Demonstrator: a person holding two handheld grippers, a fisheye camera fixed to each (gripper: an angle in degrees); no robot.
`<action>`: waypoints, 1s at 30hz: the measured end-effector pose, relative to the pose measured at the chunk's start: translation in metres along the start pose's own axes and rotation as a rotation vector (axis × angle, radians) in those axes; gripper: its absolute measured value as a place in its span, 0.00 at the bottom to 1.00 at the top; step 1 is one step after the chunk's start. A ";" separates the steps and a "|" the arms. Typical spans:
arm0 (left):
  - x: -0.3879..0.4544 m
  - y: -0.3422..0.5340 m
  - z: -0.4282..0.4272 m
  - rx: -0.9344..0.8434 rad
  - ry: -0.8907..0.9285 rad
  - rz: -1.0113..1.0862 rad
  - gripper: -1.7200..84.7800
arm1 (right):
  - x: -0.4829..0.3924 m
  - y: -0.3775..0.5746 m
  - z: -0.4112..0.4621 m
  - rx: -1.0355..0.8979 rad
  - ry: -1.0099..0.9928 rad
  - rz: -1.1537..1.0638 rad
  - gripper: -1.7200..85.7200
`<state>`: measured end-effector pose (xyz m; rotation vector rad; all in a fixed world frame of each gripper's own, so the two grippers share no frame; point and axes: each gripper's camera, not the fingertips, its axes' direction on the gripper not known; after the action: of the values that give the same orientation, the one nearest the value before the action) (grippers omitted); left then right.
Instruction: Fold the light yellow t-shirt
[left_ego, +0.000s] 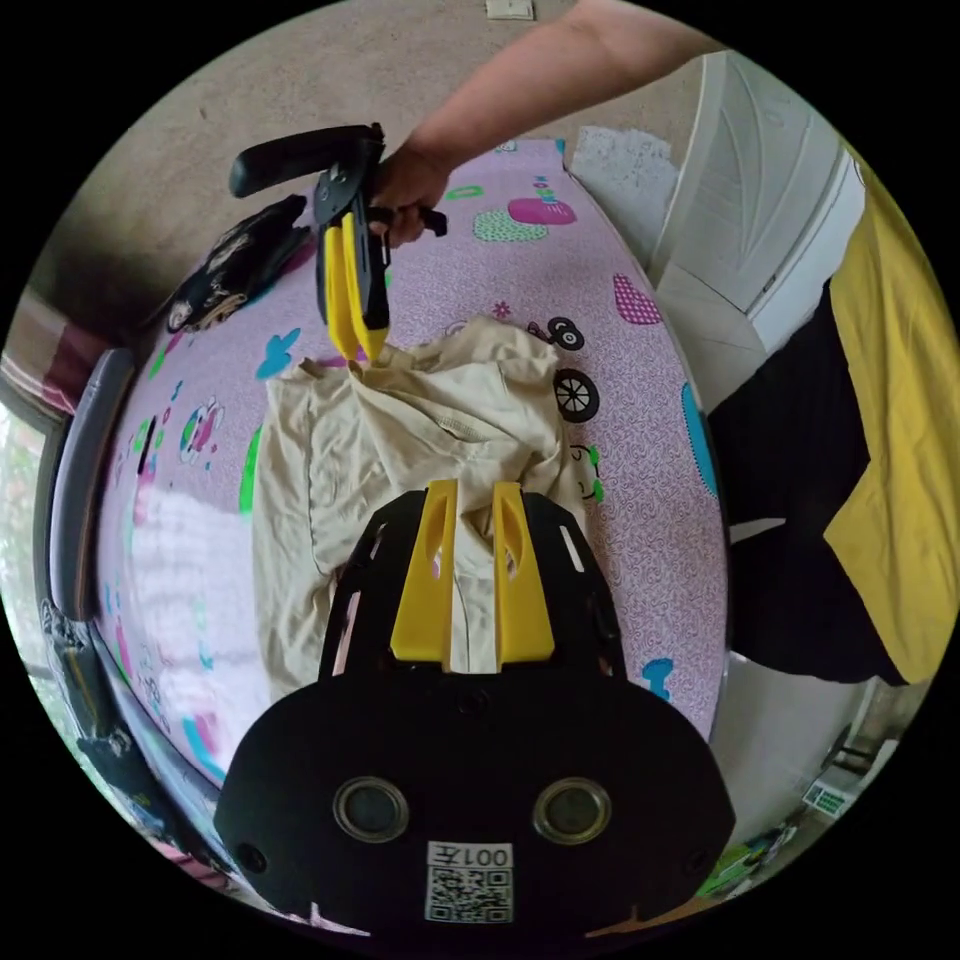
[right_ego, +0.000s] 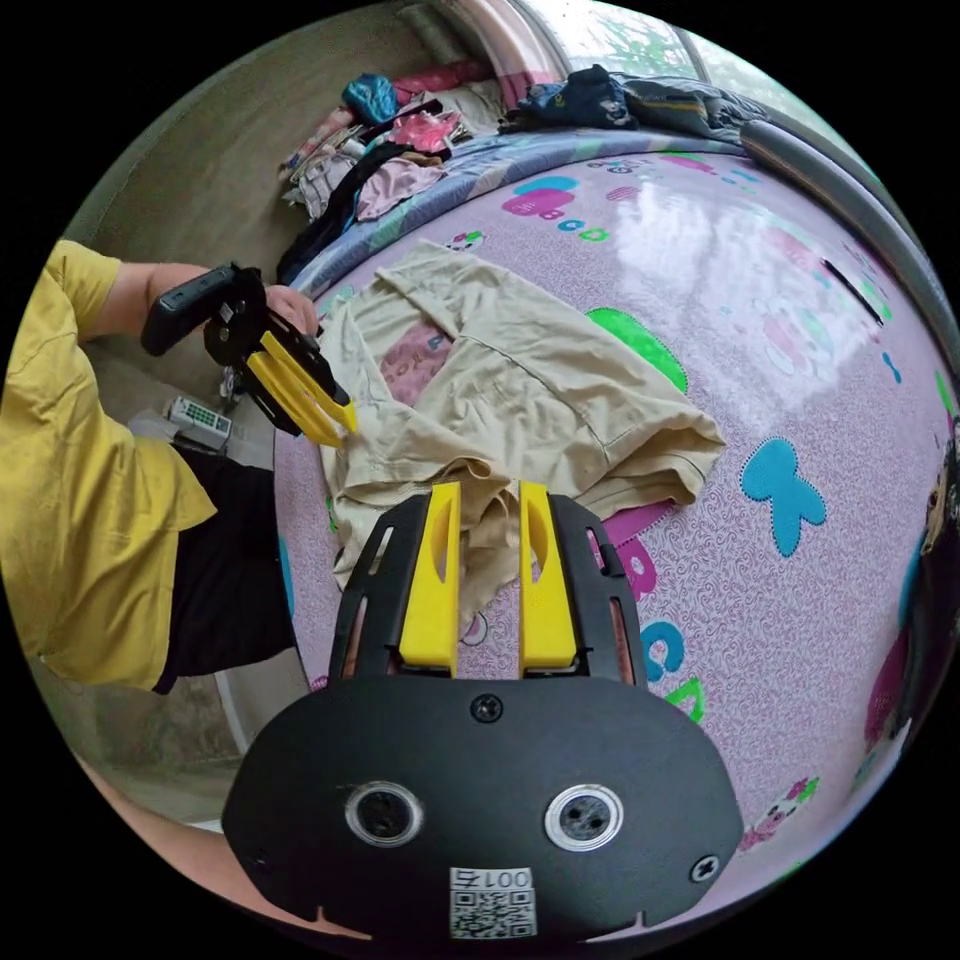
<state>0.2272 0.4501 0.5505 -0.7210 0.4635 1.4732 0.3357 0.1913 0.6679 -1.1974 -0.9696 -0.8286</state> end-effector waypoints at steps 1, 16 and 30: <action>-0.005 -0.005 0.000 -0.011 0.002 0.017 0.04 | 0.002 -0.003 0.001 -0.013 0.002 -0.014 0.11; -0.157 0.042 -0.043 0.320 0.330 -0.680 0.00 | 0.062 0.009 -0.018 0.151 -0.316 0.222 0.03; -0.206 0.122 -0.008 0.423 0.786 -1.385 0.03 | 0.075 0.034 -0.037 0.275 -0.289 0.472 0.10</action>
<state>0.0933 0.2887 0.6672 -0.9448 0.6256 -0.2416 0.4014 0.1597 0.7219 -1.2534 -0.9417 -0.1447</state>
